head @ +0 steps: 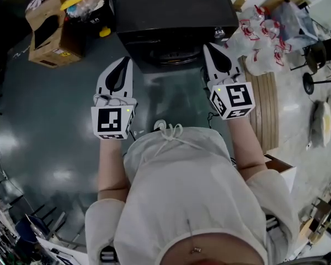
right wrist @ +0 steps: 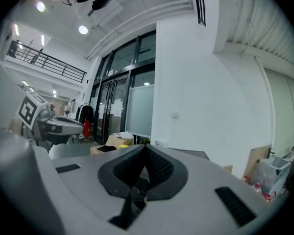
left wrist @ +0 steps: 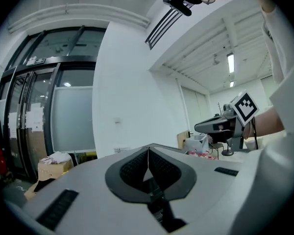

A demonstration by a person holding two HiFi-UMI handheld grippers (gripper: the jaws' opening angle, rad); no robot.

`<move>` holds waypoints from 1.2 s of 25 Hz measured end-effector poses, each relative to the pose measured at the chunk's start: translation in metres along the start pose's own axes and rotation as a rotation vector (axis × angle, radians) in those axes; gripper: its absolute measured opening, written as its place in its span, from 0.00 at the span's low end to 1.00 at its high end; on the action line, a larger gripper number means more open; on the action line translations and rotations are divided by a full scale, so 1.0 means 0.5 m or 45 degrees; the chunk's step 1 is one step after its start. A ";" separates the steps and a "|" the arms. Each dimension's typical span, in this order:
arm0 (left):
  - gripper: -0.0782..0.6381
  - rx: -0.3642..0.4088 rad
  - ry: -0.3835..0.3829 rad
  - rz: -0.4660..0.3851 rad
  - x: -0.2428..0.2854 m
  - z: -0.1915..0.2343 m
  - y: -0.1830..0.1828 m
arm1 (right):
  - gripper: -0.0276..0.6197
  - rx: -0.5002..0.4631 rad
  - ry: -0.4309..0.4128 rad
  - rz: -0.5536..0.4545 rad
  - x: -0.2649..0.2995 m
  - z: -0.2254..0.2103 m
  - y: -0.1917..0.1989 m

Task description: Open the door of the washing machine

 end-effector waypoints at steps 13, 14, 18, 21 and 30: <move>0.14 -0.005 -0.033 -0.011 -0.027 -0.078 -0.031 | 0.05 -0.031 -0.056 -0.066 -0.079 -0.017 -0.014; 0.14 -0.004 -0.030 -0.006 -0.028 -0.083 -0.029 | 0.05 -0.046 -0.058 -0.059 -0.080 -0.015 -0.013; 0.14 -0.008 -0.033 0.016 -0.029 -0.091 -0.025 | 0.05 -0.061 -0.059 -0.046 -0.083 -0.012 -0.007; 0.14 -0.010 -0.030 0.029 -0.028 -0.091 -0.024 | 0.05 -0.028 -0.047 -0.055 -0.089 -0.013 -0.005; 0.14 -0.022 0.012 -0.033 -0.037 -0.073 -0.030 | 0.04 -0.024 -0.020 -0.073 -0.087 0.002 -0.002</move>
Point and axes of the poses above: the fingertips, and each gripper's own axes: x forward along the fingers, z to its left, y out of its underside, the point moved 9 cm from there along -x, backward along the fingers, and after that the axes turned 3 degrees about y, right-handed, at the moved point
